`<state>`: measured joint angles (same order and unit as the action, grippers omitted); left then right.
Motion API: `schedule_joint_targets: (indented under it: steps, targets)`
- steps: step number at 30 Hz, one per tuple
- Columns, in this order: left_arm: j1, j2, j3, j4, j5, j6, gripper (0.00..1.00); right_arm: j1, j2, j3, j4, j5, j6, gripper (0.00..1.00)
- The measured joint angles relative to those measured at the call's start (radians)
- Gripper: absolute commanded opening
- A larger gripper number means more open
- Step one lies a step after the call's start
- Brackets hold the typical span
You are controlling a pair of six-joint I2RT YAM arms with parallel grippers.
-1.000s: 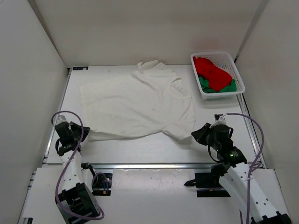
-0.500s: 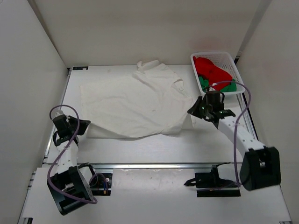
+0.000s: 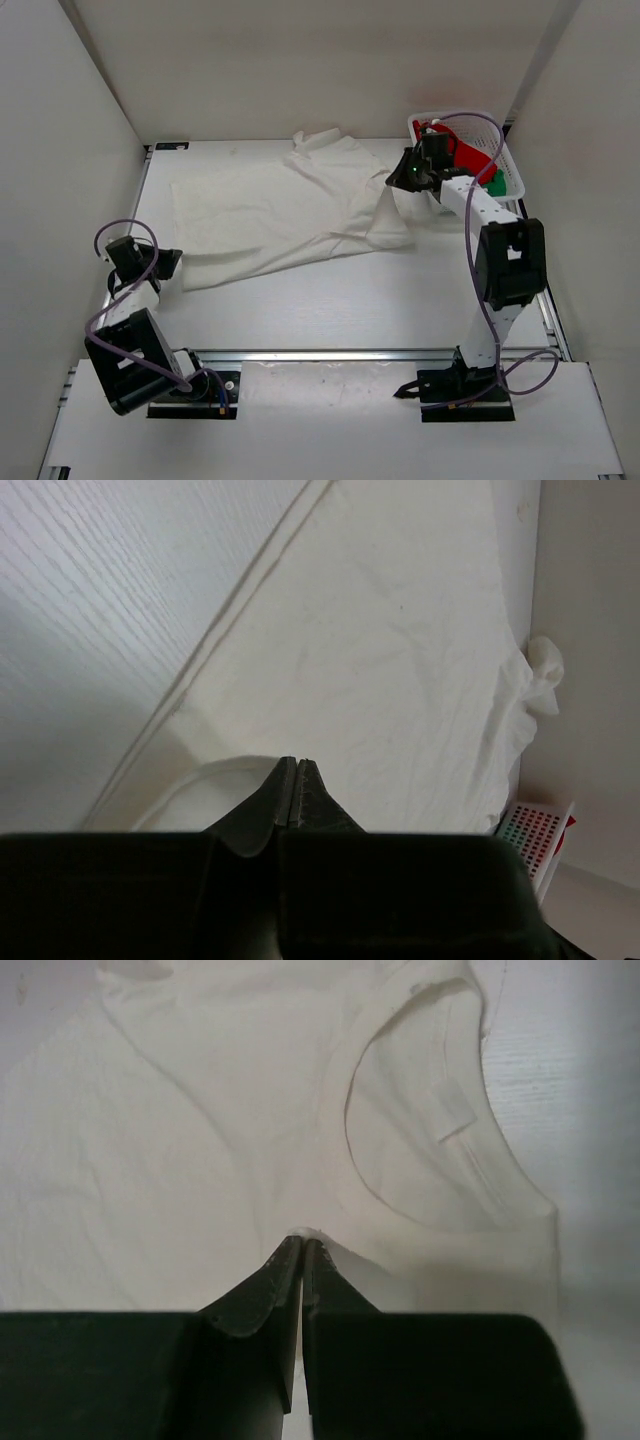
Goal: Fold and stack the t-shirts
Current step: Fold the flattened tshirt in 1/3 of the way
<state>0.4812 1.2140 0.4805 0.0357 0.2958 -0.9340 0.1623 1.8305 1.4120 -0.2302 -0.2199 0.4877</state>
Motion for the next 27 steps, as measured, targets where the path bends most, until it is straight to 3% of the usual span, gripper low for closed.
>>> schedule_joint_targets:
  steps: [13,14,16,17,20,22,27]
  targets:
    - [0.0,0.253,0.134,0.029,-0.061,-0.002,0.01,0.02,0.453,0.629,-0.235,-0.004,-0.066,0.0]
    - [0.0,0.271,0.138,0.029,-0.062,-0.002,0.12,0.021,0.492,0.687,-0.26,-0.004,-0.071,0.0]
    - [0.0,0.298,0.147,0.031,-0.06,0.001,0.22,0.027,0.558,0.789,-0.309,-0.002,-0.076,0.02]
    - [0.001,0.309,0.154,0.03,-0.054,0.001,0.33,0.028,0.579,0.819,-0.328,-0.001,-0.077,0.05]
    - [0.003,0.305,0.164,0.04,-0.037,-0.003,0.49,0.034,0.635,0.918,-0.408,0.004,-0.089,0.19]
    - [-0.003,0.259,0.166,0.024,-0.037,0.006,0.53,0.037,0.642,0.962,-0.467,0.015,-0.101,0.27]
    - [-0.071,0.016,0.129,0.016,-0.058,0.048,0.49,0.043,0.565,0.951,-0.543,0.075,-0.14,0.28]
